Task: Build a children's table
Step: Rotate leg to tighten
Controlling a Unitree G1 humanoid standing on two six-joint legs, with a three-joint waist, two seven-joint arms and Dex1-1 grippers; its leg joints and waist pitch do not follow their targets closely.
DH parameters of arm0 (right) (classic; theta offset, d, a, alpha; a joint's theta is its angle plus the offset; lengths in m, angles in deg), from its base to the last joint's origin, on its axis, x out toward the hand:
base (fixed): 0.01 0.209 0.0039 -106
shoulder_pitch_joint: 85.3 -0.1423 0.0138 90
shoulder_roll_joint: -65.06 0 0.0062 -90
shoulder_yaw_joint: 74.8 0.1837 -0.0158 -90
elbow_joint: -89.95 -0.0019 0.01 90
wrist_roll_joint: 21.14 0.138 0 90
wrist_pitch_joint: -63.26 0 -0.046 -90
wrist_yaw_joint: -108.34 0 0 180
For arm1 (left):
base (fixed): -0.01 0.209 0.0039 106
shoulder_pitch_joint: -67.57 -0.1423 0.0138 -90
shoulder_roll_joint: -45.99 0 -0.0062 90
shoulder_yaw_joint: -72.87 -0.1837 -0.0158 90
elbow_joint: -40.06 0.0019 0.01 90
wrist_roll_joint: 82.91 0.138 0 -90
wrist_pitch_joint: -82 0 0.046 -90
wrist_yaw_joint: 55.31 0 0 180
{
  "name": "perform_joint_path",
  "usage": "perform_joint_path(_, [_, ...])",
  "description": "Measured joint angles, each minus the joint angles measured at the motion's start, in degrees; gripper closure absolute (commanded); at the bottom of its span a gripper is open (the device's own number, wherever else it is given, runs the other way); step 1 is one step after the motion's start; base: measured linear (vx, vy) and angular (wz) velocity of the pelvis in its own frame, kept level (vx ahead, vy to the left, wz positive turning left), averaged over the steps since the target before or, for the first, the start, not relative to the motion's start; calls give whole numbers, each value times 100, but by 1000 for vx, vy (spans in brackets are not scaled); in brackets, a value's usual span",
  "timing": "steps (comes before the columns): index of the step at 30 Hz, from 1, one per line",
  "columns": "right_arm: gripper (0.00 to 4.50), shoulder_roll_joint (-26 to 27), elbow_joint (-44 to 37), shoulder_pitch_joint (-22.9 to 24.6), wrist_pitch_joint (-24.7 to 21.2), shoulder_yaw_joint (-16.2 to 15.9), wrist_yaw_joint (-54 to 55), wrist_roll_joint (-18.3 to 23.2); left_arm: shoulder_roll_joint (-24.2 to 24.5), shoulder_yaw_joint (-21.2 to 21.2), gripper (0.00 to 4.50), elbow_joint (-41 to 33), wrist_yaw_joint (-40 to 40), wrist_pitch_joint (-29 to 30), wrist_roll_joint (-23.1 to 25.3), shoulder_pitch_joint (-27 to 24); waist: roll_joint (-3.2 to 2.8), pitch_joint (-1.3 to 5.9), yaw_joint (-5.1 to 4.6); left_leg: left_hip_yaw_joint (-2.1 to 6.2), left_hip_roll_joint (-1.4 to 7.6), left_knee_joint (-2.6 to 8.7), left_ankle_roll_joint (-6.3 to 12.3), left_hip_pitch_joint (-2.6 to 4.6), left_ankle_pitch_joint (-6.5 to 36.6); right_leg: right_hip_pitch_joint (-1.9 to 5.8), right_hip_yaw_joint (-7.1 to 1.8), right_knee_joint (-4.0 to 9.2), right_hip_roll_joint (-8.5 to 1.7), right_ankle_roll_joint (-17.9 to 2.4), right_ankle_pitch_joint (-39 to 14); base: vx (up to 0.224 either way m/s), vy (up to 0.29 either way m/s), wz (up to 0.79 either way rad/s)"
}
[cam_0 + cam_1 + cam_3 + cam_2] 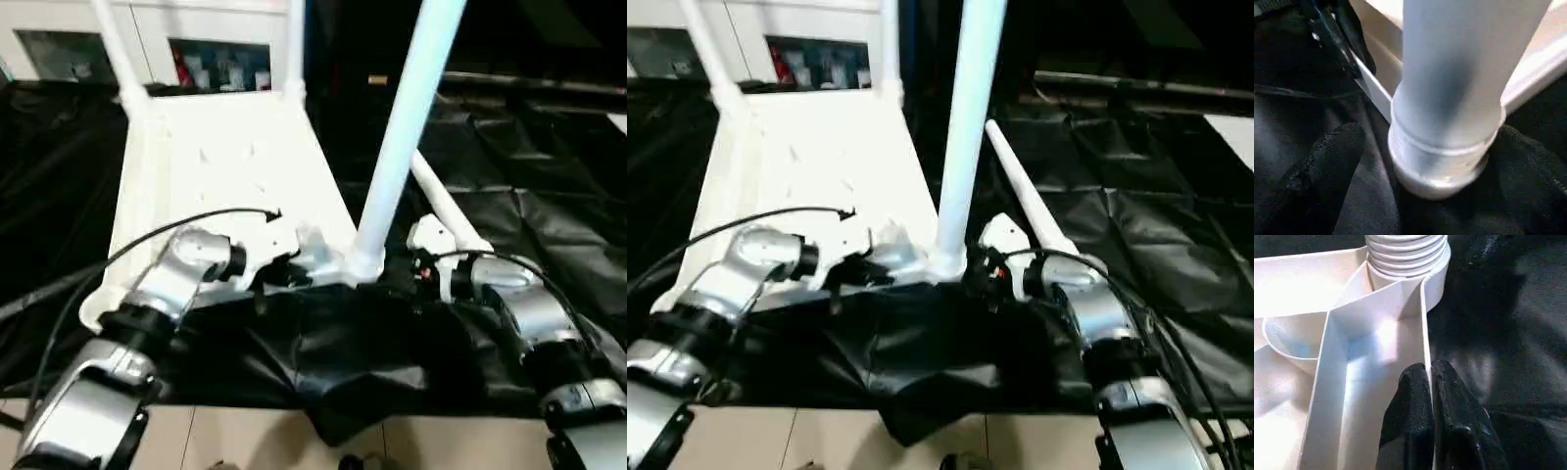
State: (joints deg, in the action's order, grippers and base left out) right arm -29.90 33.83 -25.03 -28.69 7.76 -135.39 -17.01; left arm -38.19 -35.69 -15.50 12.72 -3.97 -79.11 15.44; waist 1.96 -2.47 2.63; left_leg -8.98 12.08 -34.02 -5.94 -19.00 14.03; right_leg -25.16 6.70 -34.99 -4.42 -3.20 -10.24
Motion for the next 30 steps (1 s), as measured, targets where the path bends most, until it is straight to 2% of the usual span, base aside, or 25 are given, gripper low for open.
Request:
perform_joint_path(6, [13,6,-9,0,0,-47,-53,9,-24,-48,450,-1,45,-24,-21,-2,0,0,69,0,0,-15,0,1,0,2,0,-10,-2,0,0,0,0,0])
perform_joint_path(11, [59,102,18,-7,43,-40,78,9,-3,-49,450,-6,106,-40,-21,-4,0,0,72,2,1,-15,0,1,0,2,1,-16,-2,0,0,0,0,0])
perform_joint_path(12, [83,131,22,-12,52,-40,100,9,1,-49,450,-10,117,-42,-21,-6,0,0,72,2,1,-16,0,1,0,2,0,-16,-2,0,0,0,0,0])
perform_joint_path(15, [96,169,23,-13,57,-40,138,42,15,-49,450,-48,175,-42,-21,-24,0,0,83,2,0,-20,-1,0,0,2,0,-17,-2,0,0,0,0,0])
perform_joint_path(22, [166,176,23,-14,55,-25,157,57,24,-49,450,-48,217,-42,-21,-27,-1,0,91,4,1,-36,-1,0,0,3,0,-32,-4,0,1,0,0,0])
perform_joint_path(27, [174,230,24,20,16,-9,255,69,27,-47,450,-48,172,-33,-12,-42,0,0,84,6,2,-43,-1,1,-1,4,0,-38,-3,0,1,0,0,0])
perform_joint_path(30, [174,399,140,41,-35,114,720,68,-80,-22,450,-35,-185,115,63,-38,-1,1,71,7,2,-50,-11,12,-6,16,0,-42,-4,-2,9,0,0,0])
